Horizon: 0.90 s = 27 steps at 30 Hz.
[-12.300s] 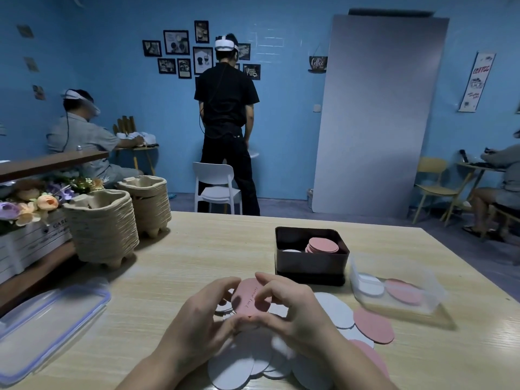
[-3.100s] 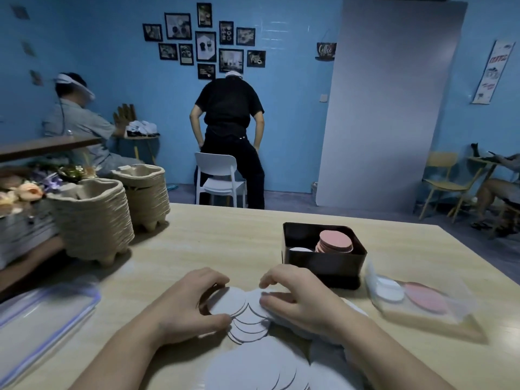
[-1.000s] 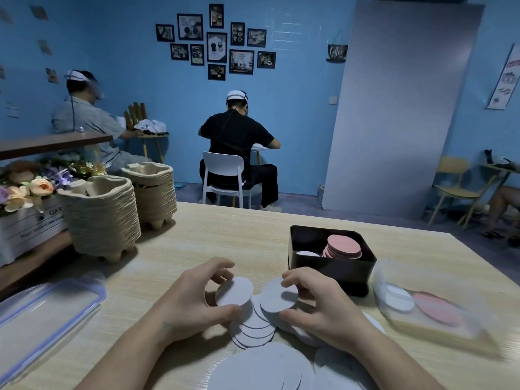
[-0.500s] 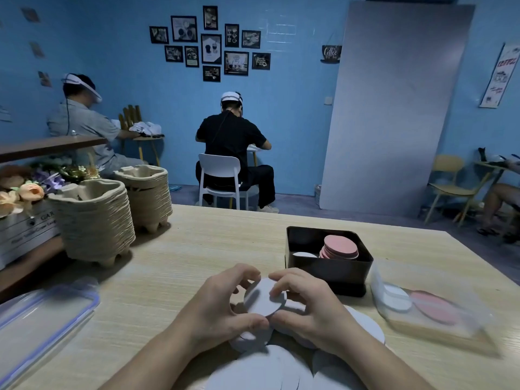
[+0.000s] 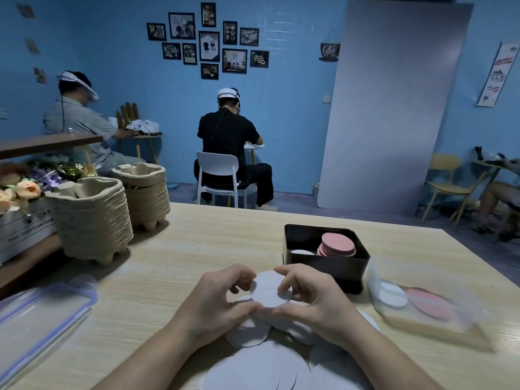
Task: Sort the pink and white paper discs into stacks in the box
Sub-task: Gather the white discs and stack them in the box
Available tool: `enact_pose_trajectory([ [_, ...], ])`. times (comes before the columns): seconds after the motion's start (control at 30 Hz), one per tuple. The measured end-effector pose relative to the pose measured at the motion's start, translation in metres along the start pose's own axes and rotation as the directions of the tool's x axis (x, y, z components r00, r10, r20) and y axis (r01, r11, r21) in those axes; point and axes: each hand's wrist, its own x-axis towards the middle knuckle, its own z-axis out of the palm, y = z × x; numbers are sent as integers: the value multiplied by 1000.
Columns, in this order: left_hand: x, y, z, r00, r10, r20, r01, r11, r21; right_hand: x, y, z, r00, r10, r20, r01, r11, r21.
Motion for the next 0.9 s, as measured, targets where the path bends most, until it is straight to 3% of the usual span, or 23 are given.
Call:
enact_pose_trajectory([
  [0.27,1,1,5,998,4,56,-7,998,66,0,0,-6,997,-32,66,45,979,-197],
  [0.53,-1,-5,4,974,-112,198,81,984,156,-6,4,-25,999,-43,-3,42,977,-211],
  [0.9,5,-10,6,966,-174,192,174,985,18,-7,8,-22,998,46,38,-38,981,-189],
])
